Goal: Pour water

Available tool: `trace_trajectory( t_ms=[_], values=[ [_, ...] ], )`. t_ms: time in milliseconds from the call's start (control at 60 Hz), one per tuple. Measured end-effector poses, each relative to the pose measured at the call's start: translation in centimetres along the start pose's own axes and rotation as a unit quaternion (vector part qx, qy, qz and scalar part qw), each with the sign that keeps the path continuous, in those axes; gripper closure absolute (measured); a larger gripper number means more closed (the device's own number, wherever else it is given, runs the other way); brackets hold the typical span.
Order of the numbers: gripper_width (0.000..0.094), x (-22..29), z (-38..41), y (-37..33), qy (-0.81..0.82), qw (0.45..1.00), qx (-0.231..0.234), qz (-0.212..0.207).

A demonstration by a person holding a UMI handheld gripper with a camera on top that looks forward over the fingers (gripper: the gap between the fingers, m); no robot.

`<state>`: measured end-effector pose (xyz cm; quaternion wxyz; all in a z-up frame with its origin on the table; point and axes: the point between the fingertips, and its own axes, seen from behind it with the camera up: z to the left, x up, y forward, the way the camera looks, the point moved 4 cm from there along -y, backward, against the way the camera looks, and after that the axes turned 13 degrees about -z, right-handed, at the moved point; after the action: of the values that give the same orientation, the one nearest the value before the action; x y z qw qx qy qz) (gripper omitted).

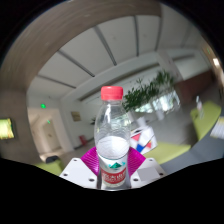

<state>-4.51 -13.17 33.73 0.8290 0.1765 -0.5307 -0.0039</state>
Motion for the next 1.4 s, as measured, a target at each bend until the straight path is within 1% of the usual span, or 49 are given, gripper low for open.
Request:
trace_trajectory(
  t_ms=[17, 33, 83, 100, 133, 150, 233, 267, 283, 317, 417, 450, 550, 617, 650, 767, 783, 850, 867, 883, 983, 1033, 1100, 1133, 1200, 1400],
  values=[
    [0.0610, 0.3, -0.3, -0.7, -0.027, 1.000, -0.004, -0.005],
    [0.0610, -0.5, -1.4, 1.8, -0.056, 0.998, -0.011, -0.005],
    [0.0611, -0.2, -4.0, 2.2, -0.127, 0.992, -0.027, -0.003],
    [0.0612, 0.8, -4.7, 0.0, -0.144, 0.989, -0.030, 0.000],
    [0.0611, 0.2, -6.6, 0.7, -0.172, 0.984, -0.039, 0.006],
    [0.0614, -0.9, -8.8, 1.7, -0.185, 0.982, -0.042, 0.009],
    [0.0613, -2.9, -12.6, 1.1, -0.223, 0.971, -0.066, 0.045],
    [0.0611, -4.6, -16.1, 1.0, -0.236, 0.967, -0.072, 0.062],
    [0.0614, -5.0, -15.7, 0.5, -0.241, 0.965, -0.077, 0.069],
    [0.0613, -6.3, -17.4, 0.0, -0.251, 0.960, -0.084, 0.087],
    [0.0612, -10.8, -21.2, -0.8, -0.261, 0.952, -0.084, 0.134],
    [0.0613, -12.0, -21.4, -1.7, -0.255, 0.952, -0.082, 0.148],
    [0.0613, -15.3, -23.3, -2.5, -0.257, 0.946, -0.081, 0.179],
    [0.0607, -16.7, -24.4, -3.1, -0.257, 0.943, -0.089, 0.194],
    [0.0610, -16.5, -24.5, -3.0, -0.254, 0.946, -0.086, 0.180],
    [0.0608, -16.5, -24.9, -3.2, -0.230, 0.950, -0.101, 0.188],
    [0.0582, -16.5, -25.1, -3.0, -0.228, 0.950, -0.103, 0.189],
    [0.0534, -16.3, -24.7, -3.6, -0.230, 0.949, -0.105, 0.190],
    [0.0494, -16.3, -24.7, -3.8, -0.230, 0.948, -0.106, 0.190],
    [0.0473, -16.3, -24.6, -3.9, -0.230, 0.948, -0.107, 0.192],
    [0.0387, -16.3, -24.6, -3.9, -0.224, 0.945, -0.118, 0.208],
    [0.0276, -16.1, -24.2, -4.9, -0.217, 0.943, -0.126, 0.220],
    [0.0057, -15.5, -23.9, -5.8, -0.215, 0.940, -0.135, 0.228],
    [0.0100, -15.1, -24.0, -6.2, -0.216, 0.938, -0.143, 0.230],
    [0.0074, -13.8, -23.1, -7.7, -0.217, 0.935, -0.157, 0.231],
    [0.0081, -8.5, -16.9, -15.4, -0.201, 0.932, -0.179, 0.245]
  ],
)
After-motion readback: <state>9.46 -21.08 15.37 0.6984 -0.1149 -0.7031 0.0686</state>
